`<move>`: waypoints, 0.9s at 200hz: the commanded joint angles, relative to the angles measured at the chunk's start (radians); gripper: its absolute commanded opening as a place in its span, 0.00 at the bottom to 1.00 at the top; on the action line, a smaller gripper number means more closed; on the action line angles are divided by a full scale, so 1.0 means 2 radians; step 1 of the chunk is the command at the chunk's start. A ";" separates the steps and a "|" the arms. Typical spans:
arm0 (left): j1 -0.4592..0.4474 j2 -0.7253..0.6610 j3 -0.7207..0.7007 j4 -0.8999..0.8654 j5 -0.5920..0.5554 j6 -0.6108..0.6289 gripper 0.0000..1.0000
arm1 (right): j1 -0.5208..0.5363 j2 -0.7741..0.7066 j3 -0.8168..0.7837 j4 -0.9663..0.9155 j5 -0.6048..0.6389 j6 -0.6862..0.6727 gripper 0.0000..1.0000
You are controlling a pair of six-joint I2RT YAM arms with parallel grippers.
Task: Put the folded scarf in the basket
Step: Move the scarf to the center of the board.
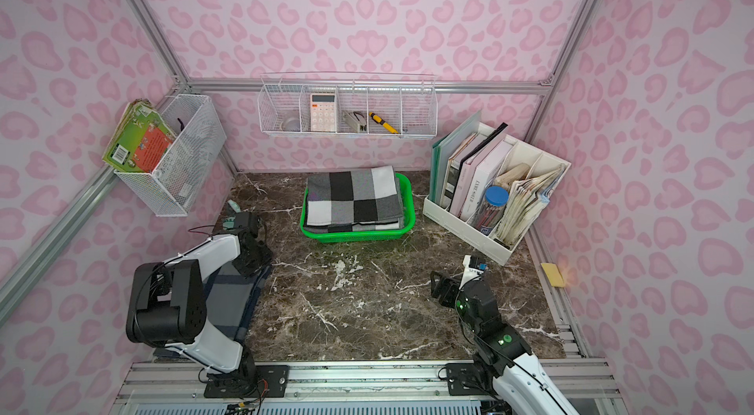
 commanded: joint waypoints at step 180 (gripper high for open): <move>-0.266 -0.164 -0.081 -0.020 0.103 -0.138 0.01 | 0.000 -0.011 0.004 0.000 0.011 0.045 0.81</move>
